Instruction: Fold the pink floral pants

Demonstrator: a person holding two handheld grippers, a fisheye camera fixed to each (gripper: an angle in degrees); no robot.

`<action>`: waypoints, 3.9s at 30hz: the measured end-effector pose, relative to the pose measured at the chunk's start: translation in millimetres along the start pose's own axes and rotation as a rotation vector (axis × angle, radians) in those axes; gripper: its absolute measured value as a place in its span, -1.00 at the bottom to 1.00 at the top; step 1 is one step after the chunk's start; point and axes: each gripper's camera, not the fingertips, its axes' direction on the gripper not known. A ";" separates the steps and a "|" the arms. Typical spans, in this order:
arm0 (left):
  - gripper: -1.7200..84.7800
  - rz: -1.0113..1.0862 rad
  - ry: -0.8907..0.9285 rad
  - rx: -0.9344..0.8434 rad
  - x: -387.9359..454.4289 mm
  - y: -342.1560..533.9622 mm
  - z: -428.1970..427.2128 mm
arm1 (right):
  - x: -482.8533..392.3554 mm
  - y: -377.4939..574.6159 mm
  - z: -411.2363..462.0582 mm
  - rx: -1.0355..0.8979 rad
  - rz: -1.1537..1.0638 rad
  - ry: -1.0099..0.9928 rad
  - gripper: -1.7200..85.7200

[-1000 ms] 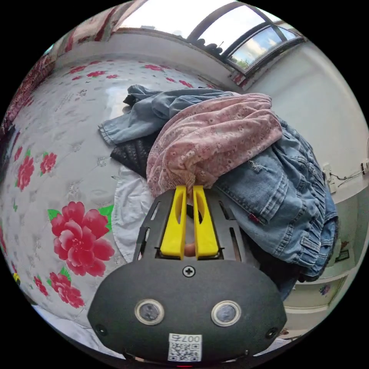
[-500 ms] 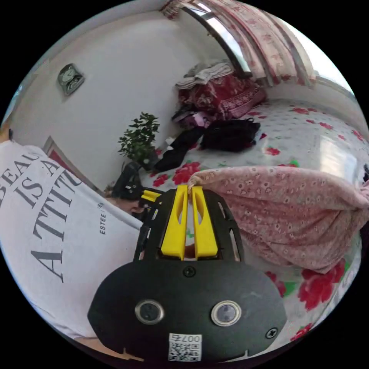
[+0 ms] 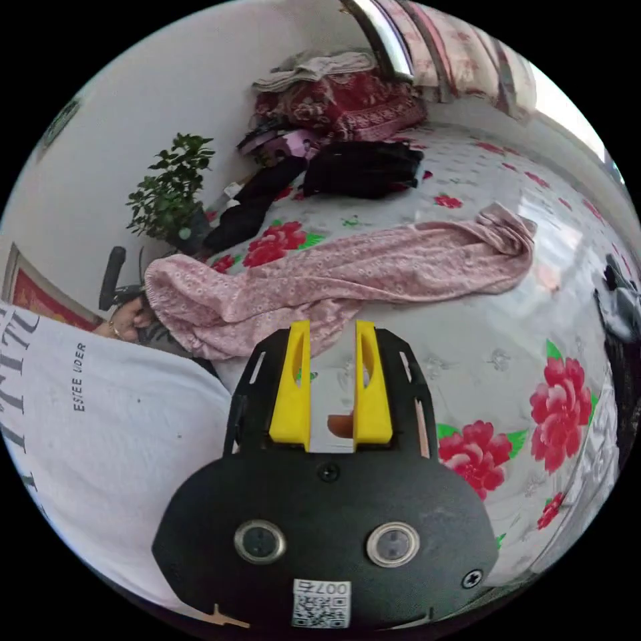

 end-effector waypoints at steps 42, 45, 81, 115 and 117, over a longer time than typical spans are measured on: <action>-0.95 0.285 -0.005 0.293 23.2 -90.9 -69.9 | 112.8 75.4 -191.4 0.315 0.231 0.116 -0.93; -0.91 0.175 -0.035 0.031 1.2 -57.6 -0.4 | 117.7 133.1 -135.5 0.090 0.422 0.125 -0.88; -0.92 0.062 0.389 0.610 -52.1 -220.8 -141.5 | 224.7 48.5 -510.2 0.904 0.405 0.072 -0.97; -0.86 -0.103 -0.111 -0.113 -25.5 -32.2 13.7 | 231.0 93.7 -204.9 0.144 0.500 0.295 -0.86; -0.86 -0.106 -0.107 -0.063 -19.9 -47.7 4.0 | 241.2 41.6 -187.8 0.129 0.443 0.283 -0.85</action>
